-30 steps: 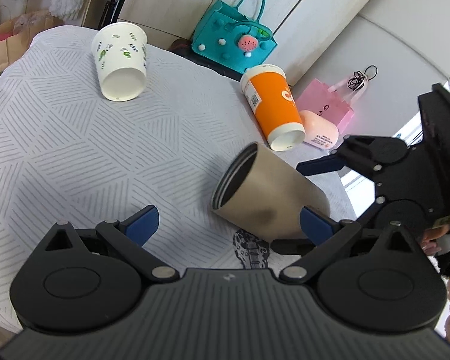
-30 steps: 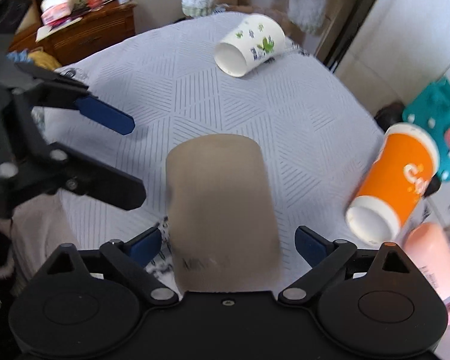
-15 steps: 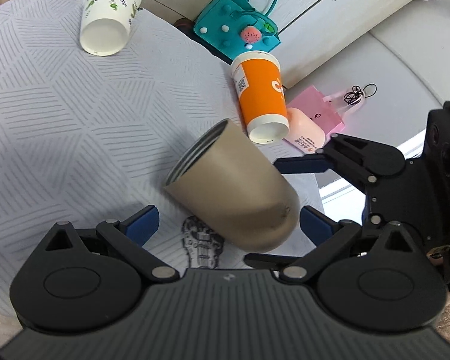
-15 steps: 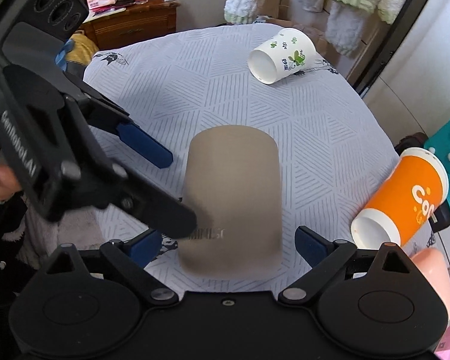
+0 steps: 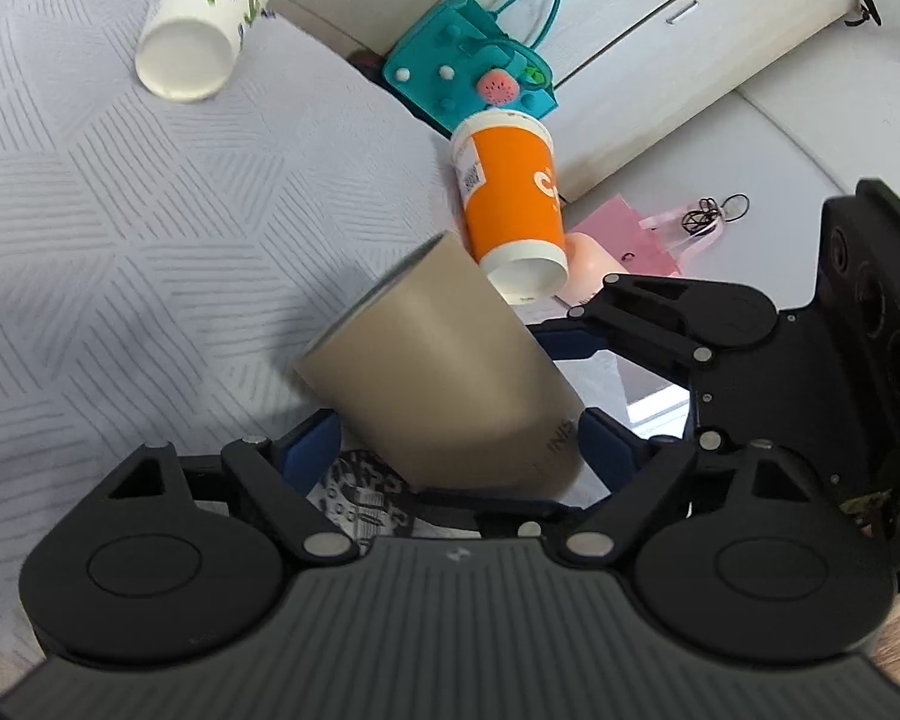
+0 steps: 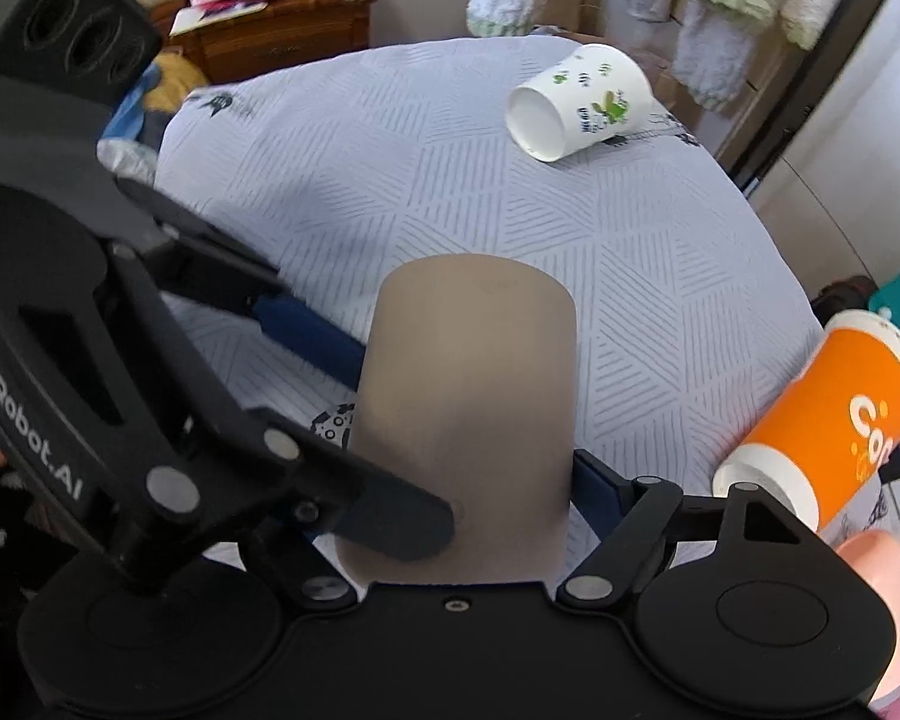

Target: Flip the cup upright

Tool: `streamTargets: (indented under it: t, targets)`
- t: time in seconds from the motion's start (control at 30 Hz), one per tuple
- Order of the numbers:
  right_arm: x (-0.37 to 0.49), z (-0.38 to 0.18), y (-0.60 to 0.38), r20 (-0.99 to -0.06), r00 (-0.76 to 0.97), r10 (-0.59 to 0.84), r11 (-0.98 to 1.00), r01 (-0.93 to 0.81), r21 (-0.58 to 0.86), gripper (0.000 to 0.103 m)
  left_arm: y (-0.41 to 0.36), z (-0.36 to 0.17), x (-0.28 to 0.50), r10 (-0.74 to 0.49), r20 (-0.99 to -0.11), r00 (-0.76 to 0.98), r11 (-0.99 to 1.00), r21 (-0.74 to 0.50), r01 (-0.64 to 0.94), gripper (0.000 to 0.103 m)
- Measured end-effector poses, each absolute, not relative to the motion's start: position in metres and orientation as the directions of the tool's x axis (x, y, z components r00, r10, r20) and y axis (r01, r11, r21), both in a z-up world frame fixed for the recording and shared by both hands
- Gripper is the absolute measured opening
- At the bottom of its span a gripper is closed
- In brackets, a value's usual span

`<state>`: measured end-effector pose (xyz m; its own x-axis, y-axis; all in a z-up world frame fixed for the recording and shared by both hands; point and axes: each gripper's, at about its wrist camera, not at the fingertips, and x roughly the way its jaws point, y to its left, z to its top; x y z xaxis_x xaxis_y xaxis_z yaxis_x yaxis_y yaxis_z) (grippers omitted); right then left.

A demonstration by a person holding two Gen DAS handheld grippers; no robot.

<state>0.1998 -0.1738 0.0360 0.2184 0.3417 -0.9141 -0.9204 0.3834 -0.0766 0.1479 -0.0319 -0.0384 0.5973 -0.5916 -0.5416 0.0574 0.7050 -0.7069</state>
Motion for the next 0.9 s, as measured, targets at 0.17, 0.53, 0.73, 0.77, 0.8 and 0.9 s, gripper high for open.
streamTargets:
  t: [0.17,0.53,0.73,0.77,0.8,0.9]
  targets:
    - [0.205,0.034,-0.187,-0.889,0.231,0.397,0.479,-0.878,-0.014,0.083,-0.031,-0.041,0.154,-0.593,-0.522,0.613,0.692,-0.72,0.057,0.087]
    - [0.202,0.021,-0.224,-0.764,0.335,0.551,0.658,-0.737,0.151,0.083,-0.037,-0.051,0.17,-0.626,-0.483,0.612,0.663,-0.743,0.092,0.089]
    - [0.19,0.018,-0.228,-0.711,0.397,0.581,0.669,-0.73,0.14,0.083,-0.046,-0.039,0.16,-0.584,-0.481,0.654,0.741,-0.645,0.186,0.088]
    - [0.188,0.018,-0.228,-0.703,0.408,0.582,0.669,-0.732,0.129,0.083,-0.046,-0.038,0.159,-0.582,-0.477,0.659,0.744,-0.639,0.195,0.088]
    - [0.186,0.018,-0.227,-0.695,0.421,0.583,0.667,-0.736,0.113,0.083,-0.046,-0.037,0.158,-0.579,-0.471,0.666,0.75,-0.627,0.208,0.088]
    - [0.181,0.02,-0.224,-0.672,0.461,0.58,0.663,-0.746,0.06,0.083,-0.046,-0.03,0.154,-0.557,-0.461,0.691,0.783,-0.568,0.253,0.088]
